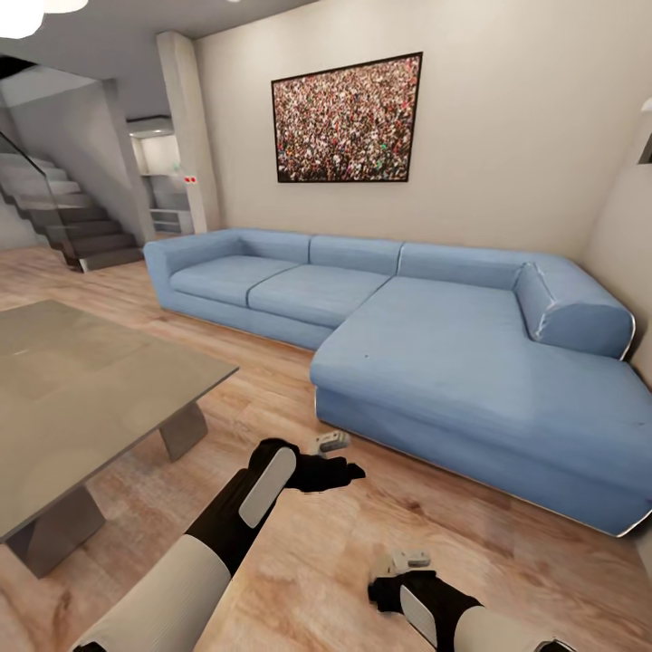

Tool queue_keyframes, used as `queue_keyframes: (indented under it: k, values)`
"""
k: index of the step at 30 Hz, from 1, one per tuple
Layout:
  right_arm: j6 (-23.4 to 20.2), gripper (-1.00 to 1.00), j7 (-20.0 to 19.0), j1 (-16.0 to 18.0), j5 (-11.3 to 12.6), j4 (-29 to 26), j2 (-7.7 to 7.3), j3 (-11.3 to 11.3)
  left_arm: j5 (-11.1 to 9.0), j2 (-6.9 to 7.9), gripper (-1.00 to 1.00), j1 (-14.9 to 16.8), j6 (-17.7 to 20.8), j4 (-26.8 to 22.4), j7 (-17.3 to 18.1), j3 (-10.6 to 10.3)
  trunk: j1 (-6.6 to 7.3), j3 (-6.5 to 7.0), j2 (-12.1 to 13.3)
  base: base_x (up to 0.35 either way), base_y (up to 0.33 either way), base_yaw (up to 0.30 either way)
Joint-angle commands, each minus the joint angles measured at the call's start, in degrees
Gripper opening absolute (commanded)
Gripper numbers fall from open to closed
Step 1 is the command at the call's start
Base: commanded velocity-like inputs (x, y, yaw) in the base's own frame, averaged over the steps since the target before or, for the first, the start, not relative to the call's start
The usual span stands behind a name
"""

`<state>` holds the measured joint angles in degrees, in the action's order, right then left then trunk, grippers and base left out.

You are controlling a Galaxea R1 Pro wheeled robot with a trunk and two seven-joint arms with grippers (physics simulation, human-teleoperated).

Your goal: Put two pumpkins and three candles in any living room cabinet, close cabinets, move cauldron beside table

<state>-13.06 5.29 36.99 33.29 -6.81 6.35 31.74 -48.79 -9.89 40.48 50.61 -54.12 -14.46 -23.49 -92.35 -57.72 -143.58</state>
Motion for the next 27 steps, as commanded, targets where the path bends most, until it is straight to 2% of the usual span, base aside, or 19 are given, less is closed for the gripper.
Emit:
queue_keyframes:
  k: [1, 9, 17, 27]
  values:
    - [-0.3, 1.0, 0.35, 0.02, 0.53, -0.13, -0.02, 0.49, -0.6, 0.0, 1.0, 0.03, 0.1, -0.04, -0.57, -0.06, -0.02, -0.06, -0.02, 0.31, 0.0, 0.0]
    - [-0.3, 1.0, 0.33, 0.01, 0.63, -0.13, -0.02, 0.52, -0.61, 0.01, 1.0, 0.02, 0.02, -0.02, -0.57, -0.06, -0.02, -0.06, -0.02, 0.324, 0.0, 0.0]
    - [-0.3, 1.0, 0.33, 0.01, 0.64, -0.13, -0.02, 0.54, -0.61, -0.04, 1.0, 0.01, 0.01, -0.02, -0.57, -0.06, -0.02, -0.06, -0.02, 0.06, 0.0, 0.0]
    - [-0.3, 1.0, 0.33, 0.01, 0.64, -0.13, -0.02, 0.52, -0.68, -0.08, 1.0, 0.03, 0.01, -0.12, -0.42, -0.06, -0.02, -0.06, -0.02, 0.233, 0.0, 0.0]
